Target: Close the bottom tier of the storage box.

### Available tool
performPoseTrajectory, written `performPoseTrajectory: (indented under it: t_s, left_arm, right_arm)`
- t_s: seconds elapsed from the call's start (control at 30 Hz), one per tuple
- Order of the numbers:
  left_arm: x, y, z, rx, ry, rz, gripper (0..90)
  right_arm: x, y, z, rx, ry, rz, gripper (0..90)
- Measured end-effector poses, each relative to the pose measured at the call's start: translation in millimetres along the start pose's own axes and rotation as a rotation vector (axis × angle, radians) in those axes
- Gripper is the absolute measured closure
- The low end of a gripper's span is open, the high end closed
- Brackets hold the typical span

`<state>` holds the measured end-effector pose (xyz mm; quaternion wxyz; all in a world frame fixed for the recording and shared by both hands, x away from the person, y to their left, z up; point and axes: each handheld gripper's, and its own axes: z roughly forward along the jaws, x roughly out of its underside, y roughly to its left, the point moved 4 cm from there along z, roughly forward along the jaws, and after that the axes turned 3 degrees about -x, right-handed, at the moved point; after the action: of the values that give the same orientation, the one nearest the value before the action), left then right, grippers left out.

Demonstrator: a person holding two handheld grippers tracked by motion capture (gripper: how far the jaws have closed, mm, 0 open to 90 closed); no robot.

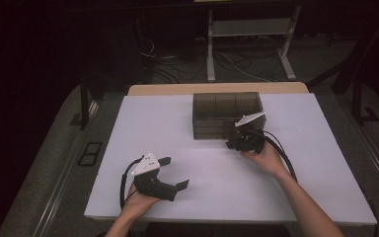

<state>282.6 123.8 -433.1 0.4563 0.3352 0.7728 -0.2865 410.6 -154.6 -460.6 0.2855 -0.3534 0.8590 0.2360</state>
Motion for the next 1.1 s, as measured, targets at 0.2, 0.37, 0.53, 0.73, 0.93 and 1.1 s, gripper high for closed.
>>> performPoseTrajectory:
  t_s: [0.2, 0.37, 0.53, 0.73, 0.93, 1.1]
  left_arm:
    - [-0.2, -1.4, 0.2, 0.003, -0.001, -0.001, 0.0]
    - [0.0, -3.3, -0.6, 0.003, -0.004, 0.0, 0.0]
    - [0.0, -3.5, -0.8, 0.002, -0.005, -0.003, 0.0]
    - [0.0, -2.4, 0.0, 0.0, -0.004, -0.009, 0.0]
    - [0.1, -2.9, 1.2, -0.001, -0.002, -0.009, 0.0]
    - [0.3, -3.5, 1.5, -0.002, 0.002, -0.004, 0.0]
  right_arm:
    - [5.6, 5.4, -9.6, -0.001, 0.0, -0.002, 65.1]
    - [8.9, 8.6, -19.3, 0.007, -0.013, 0.004, 53.6]
    - [11.1, 12.4, -27.0, 0.013, -0.023, 0.006, 42.5]
    - [15.7, 19.2, -37.6, 0.006, -0.024, 0.006, 15.4]
    - [23.4, 27.1, -52.4, 0.006, -0.034, 0.008, 6.4]
    - [30.1, 30.5, -62.8, 0.008, -0.048, 0.032, 0.1]
